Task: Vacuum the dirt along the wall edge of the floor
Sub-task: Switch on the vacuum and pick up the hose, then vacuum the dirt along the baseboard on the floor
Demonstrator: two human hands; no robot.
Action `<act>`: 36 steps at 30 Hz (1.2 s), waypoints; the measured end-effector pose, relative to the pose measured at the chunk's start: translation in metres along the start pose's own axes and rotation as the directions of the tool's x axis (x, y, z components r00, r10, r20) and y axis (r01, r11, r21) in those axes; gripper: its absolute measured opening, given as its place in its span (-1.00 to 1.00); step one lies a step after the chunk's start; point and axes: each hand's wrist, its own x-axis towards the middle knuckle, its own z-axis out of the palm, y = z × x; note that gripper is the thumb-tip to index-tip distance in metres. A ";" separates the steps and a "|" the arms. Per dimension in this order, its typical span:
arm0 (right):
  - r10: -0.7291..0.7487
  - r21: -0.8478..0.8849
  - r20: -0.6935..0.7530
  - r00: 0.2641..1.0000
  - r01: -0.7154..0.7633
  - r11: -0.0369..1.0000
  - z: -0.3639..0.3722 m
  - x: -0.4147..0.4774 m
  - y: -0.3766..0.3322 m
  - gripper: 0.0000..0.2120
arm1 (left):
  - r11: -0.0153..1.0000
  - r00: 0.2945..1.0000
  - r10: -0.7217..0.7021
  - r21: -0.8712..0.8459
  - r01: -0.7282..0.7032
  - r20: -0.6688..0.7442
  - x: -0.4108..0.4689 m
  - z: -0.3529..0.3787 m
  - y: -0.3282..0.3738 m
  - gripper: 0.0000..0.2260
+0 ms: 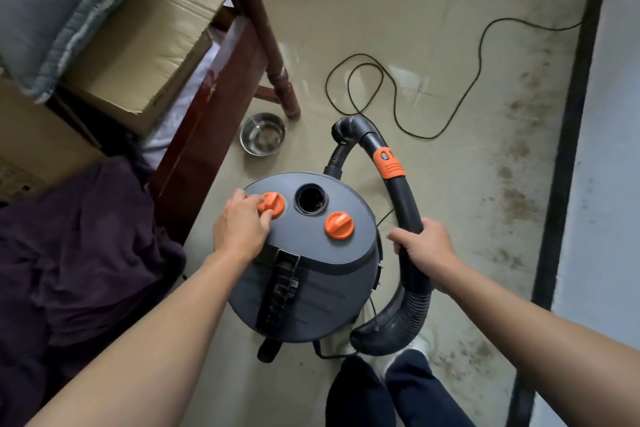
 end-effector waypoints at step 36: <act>0.007 -0.158 -0.033 0.999 -0.012 0.987 0.032 -0.006 0.014 -0.62 | 0.958 0.970 0.227 0.159 -0.239 0.086 0.023 0.009 -0.001 -0.84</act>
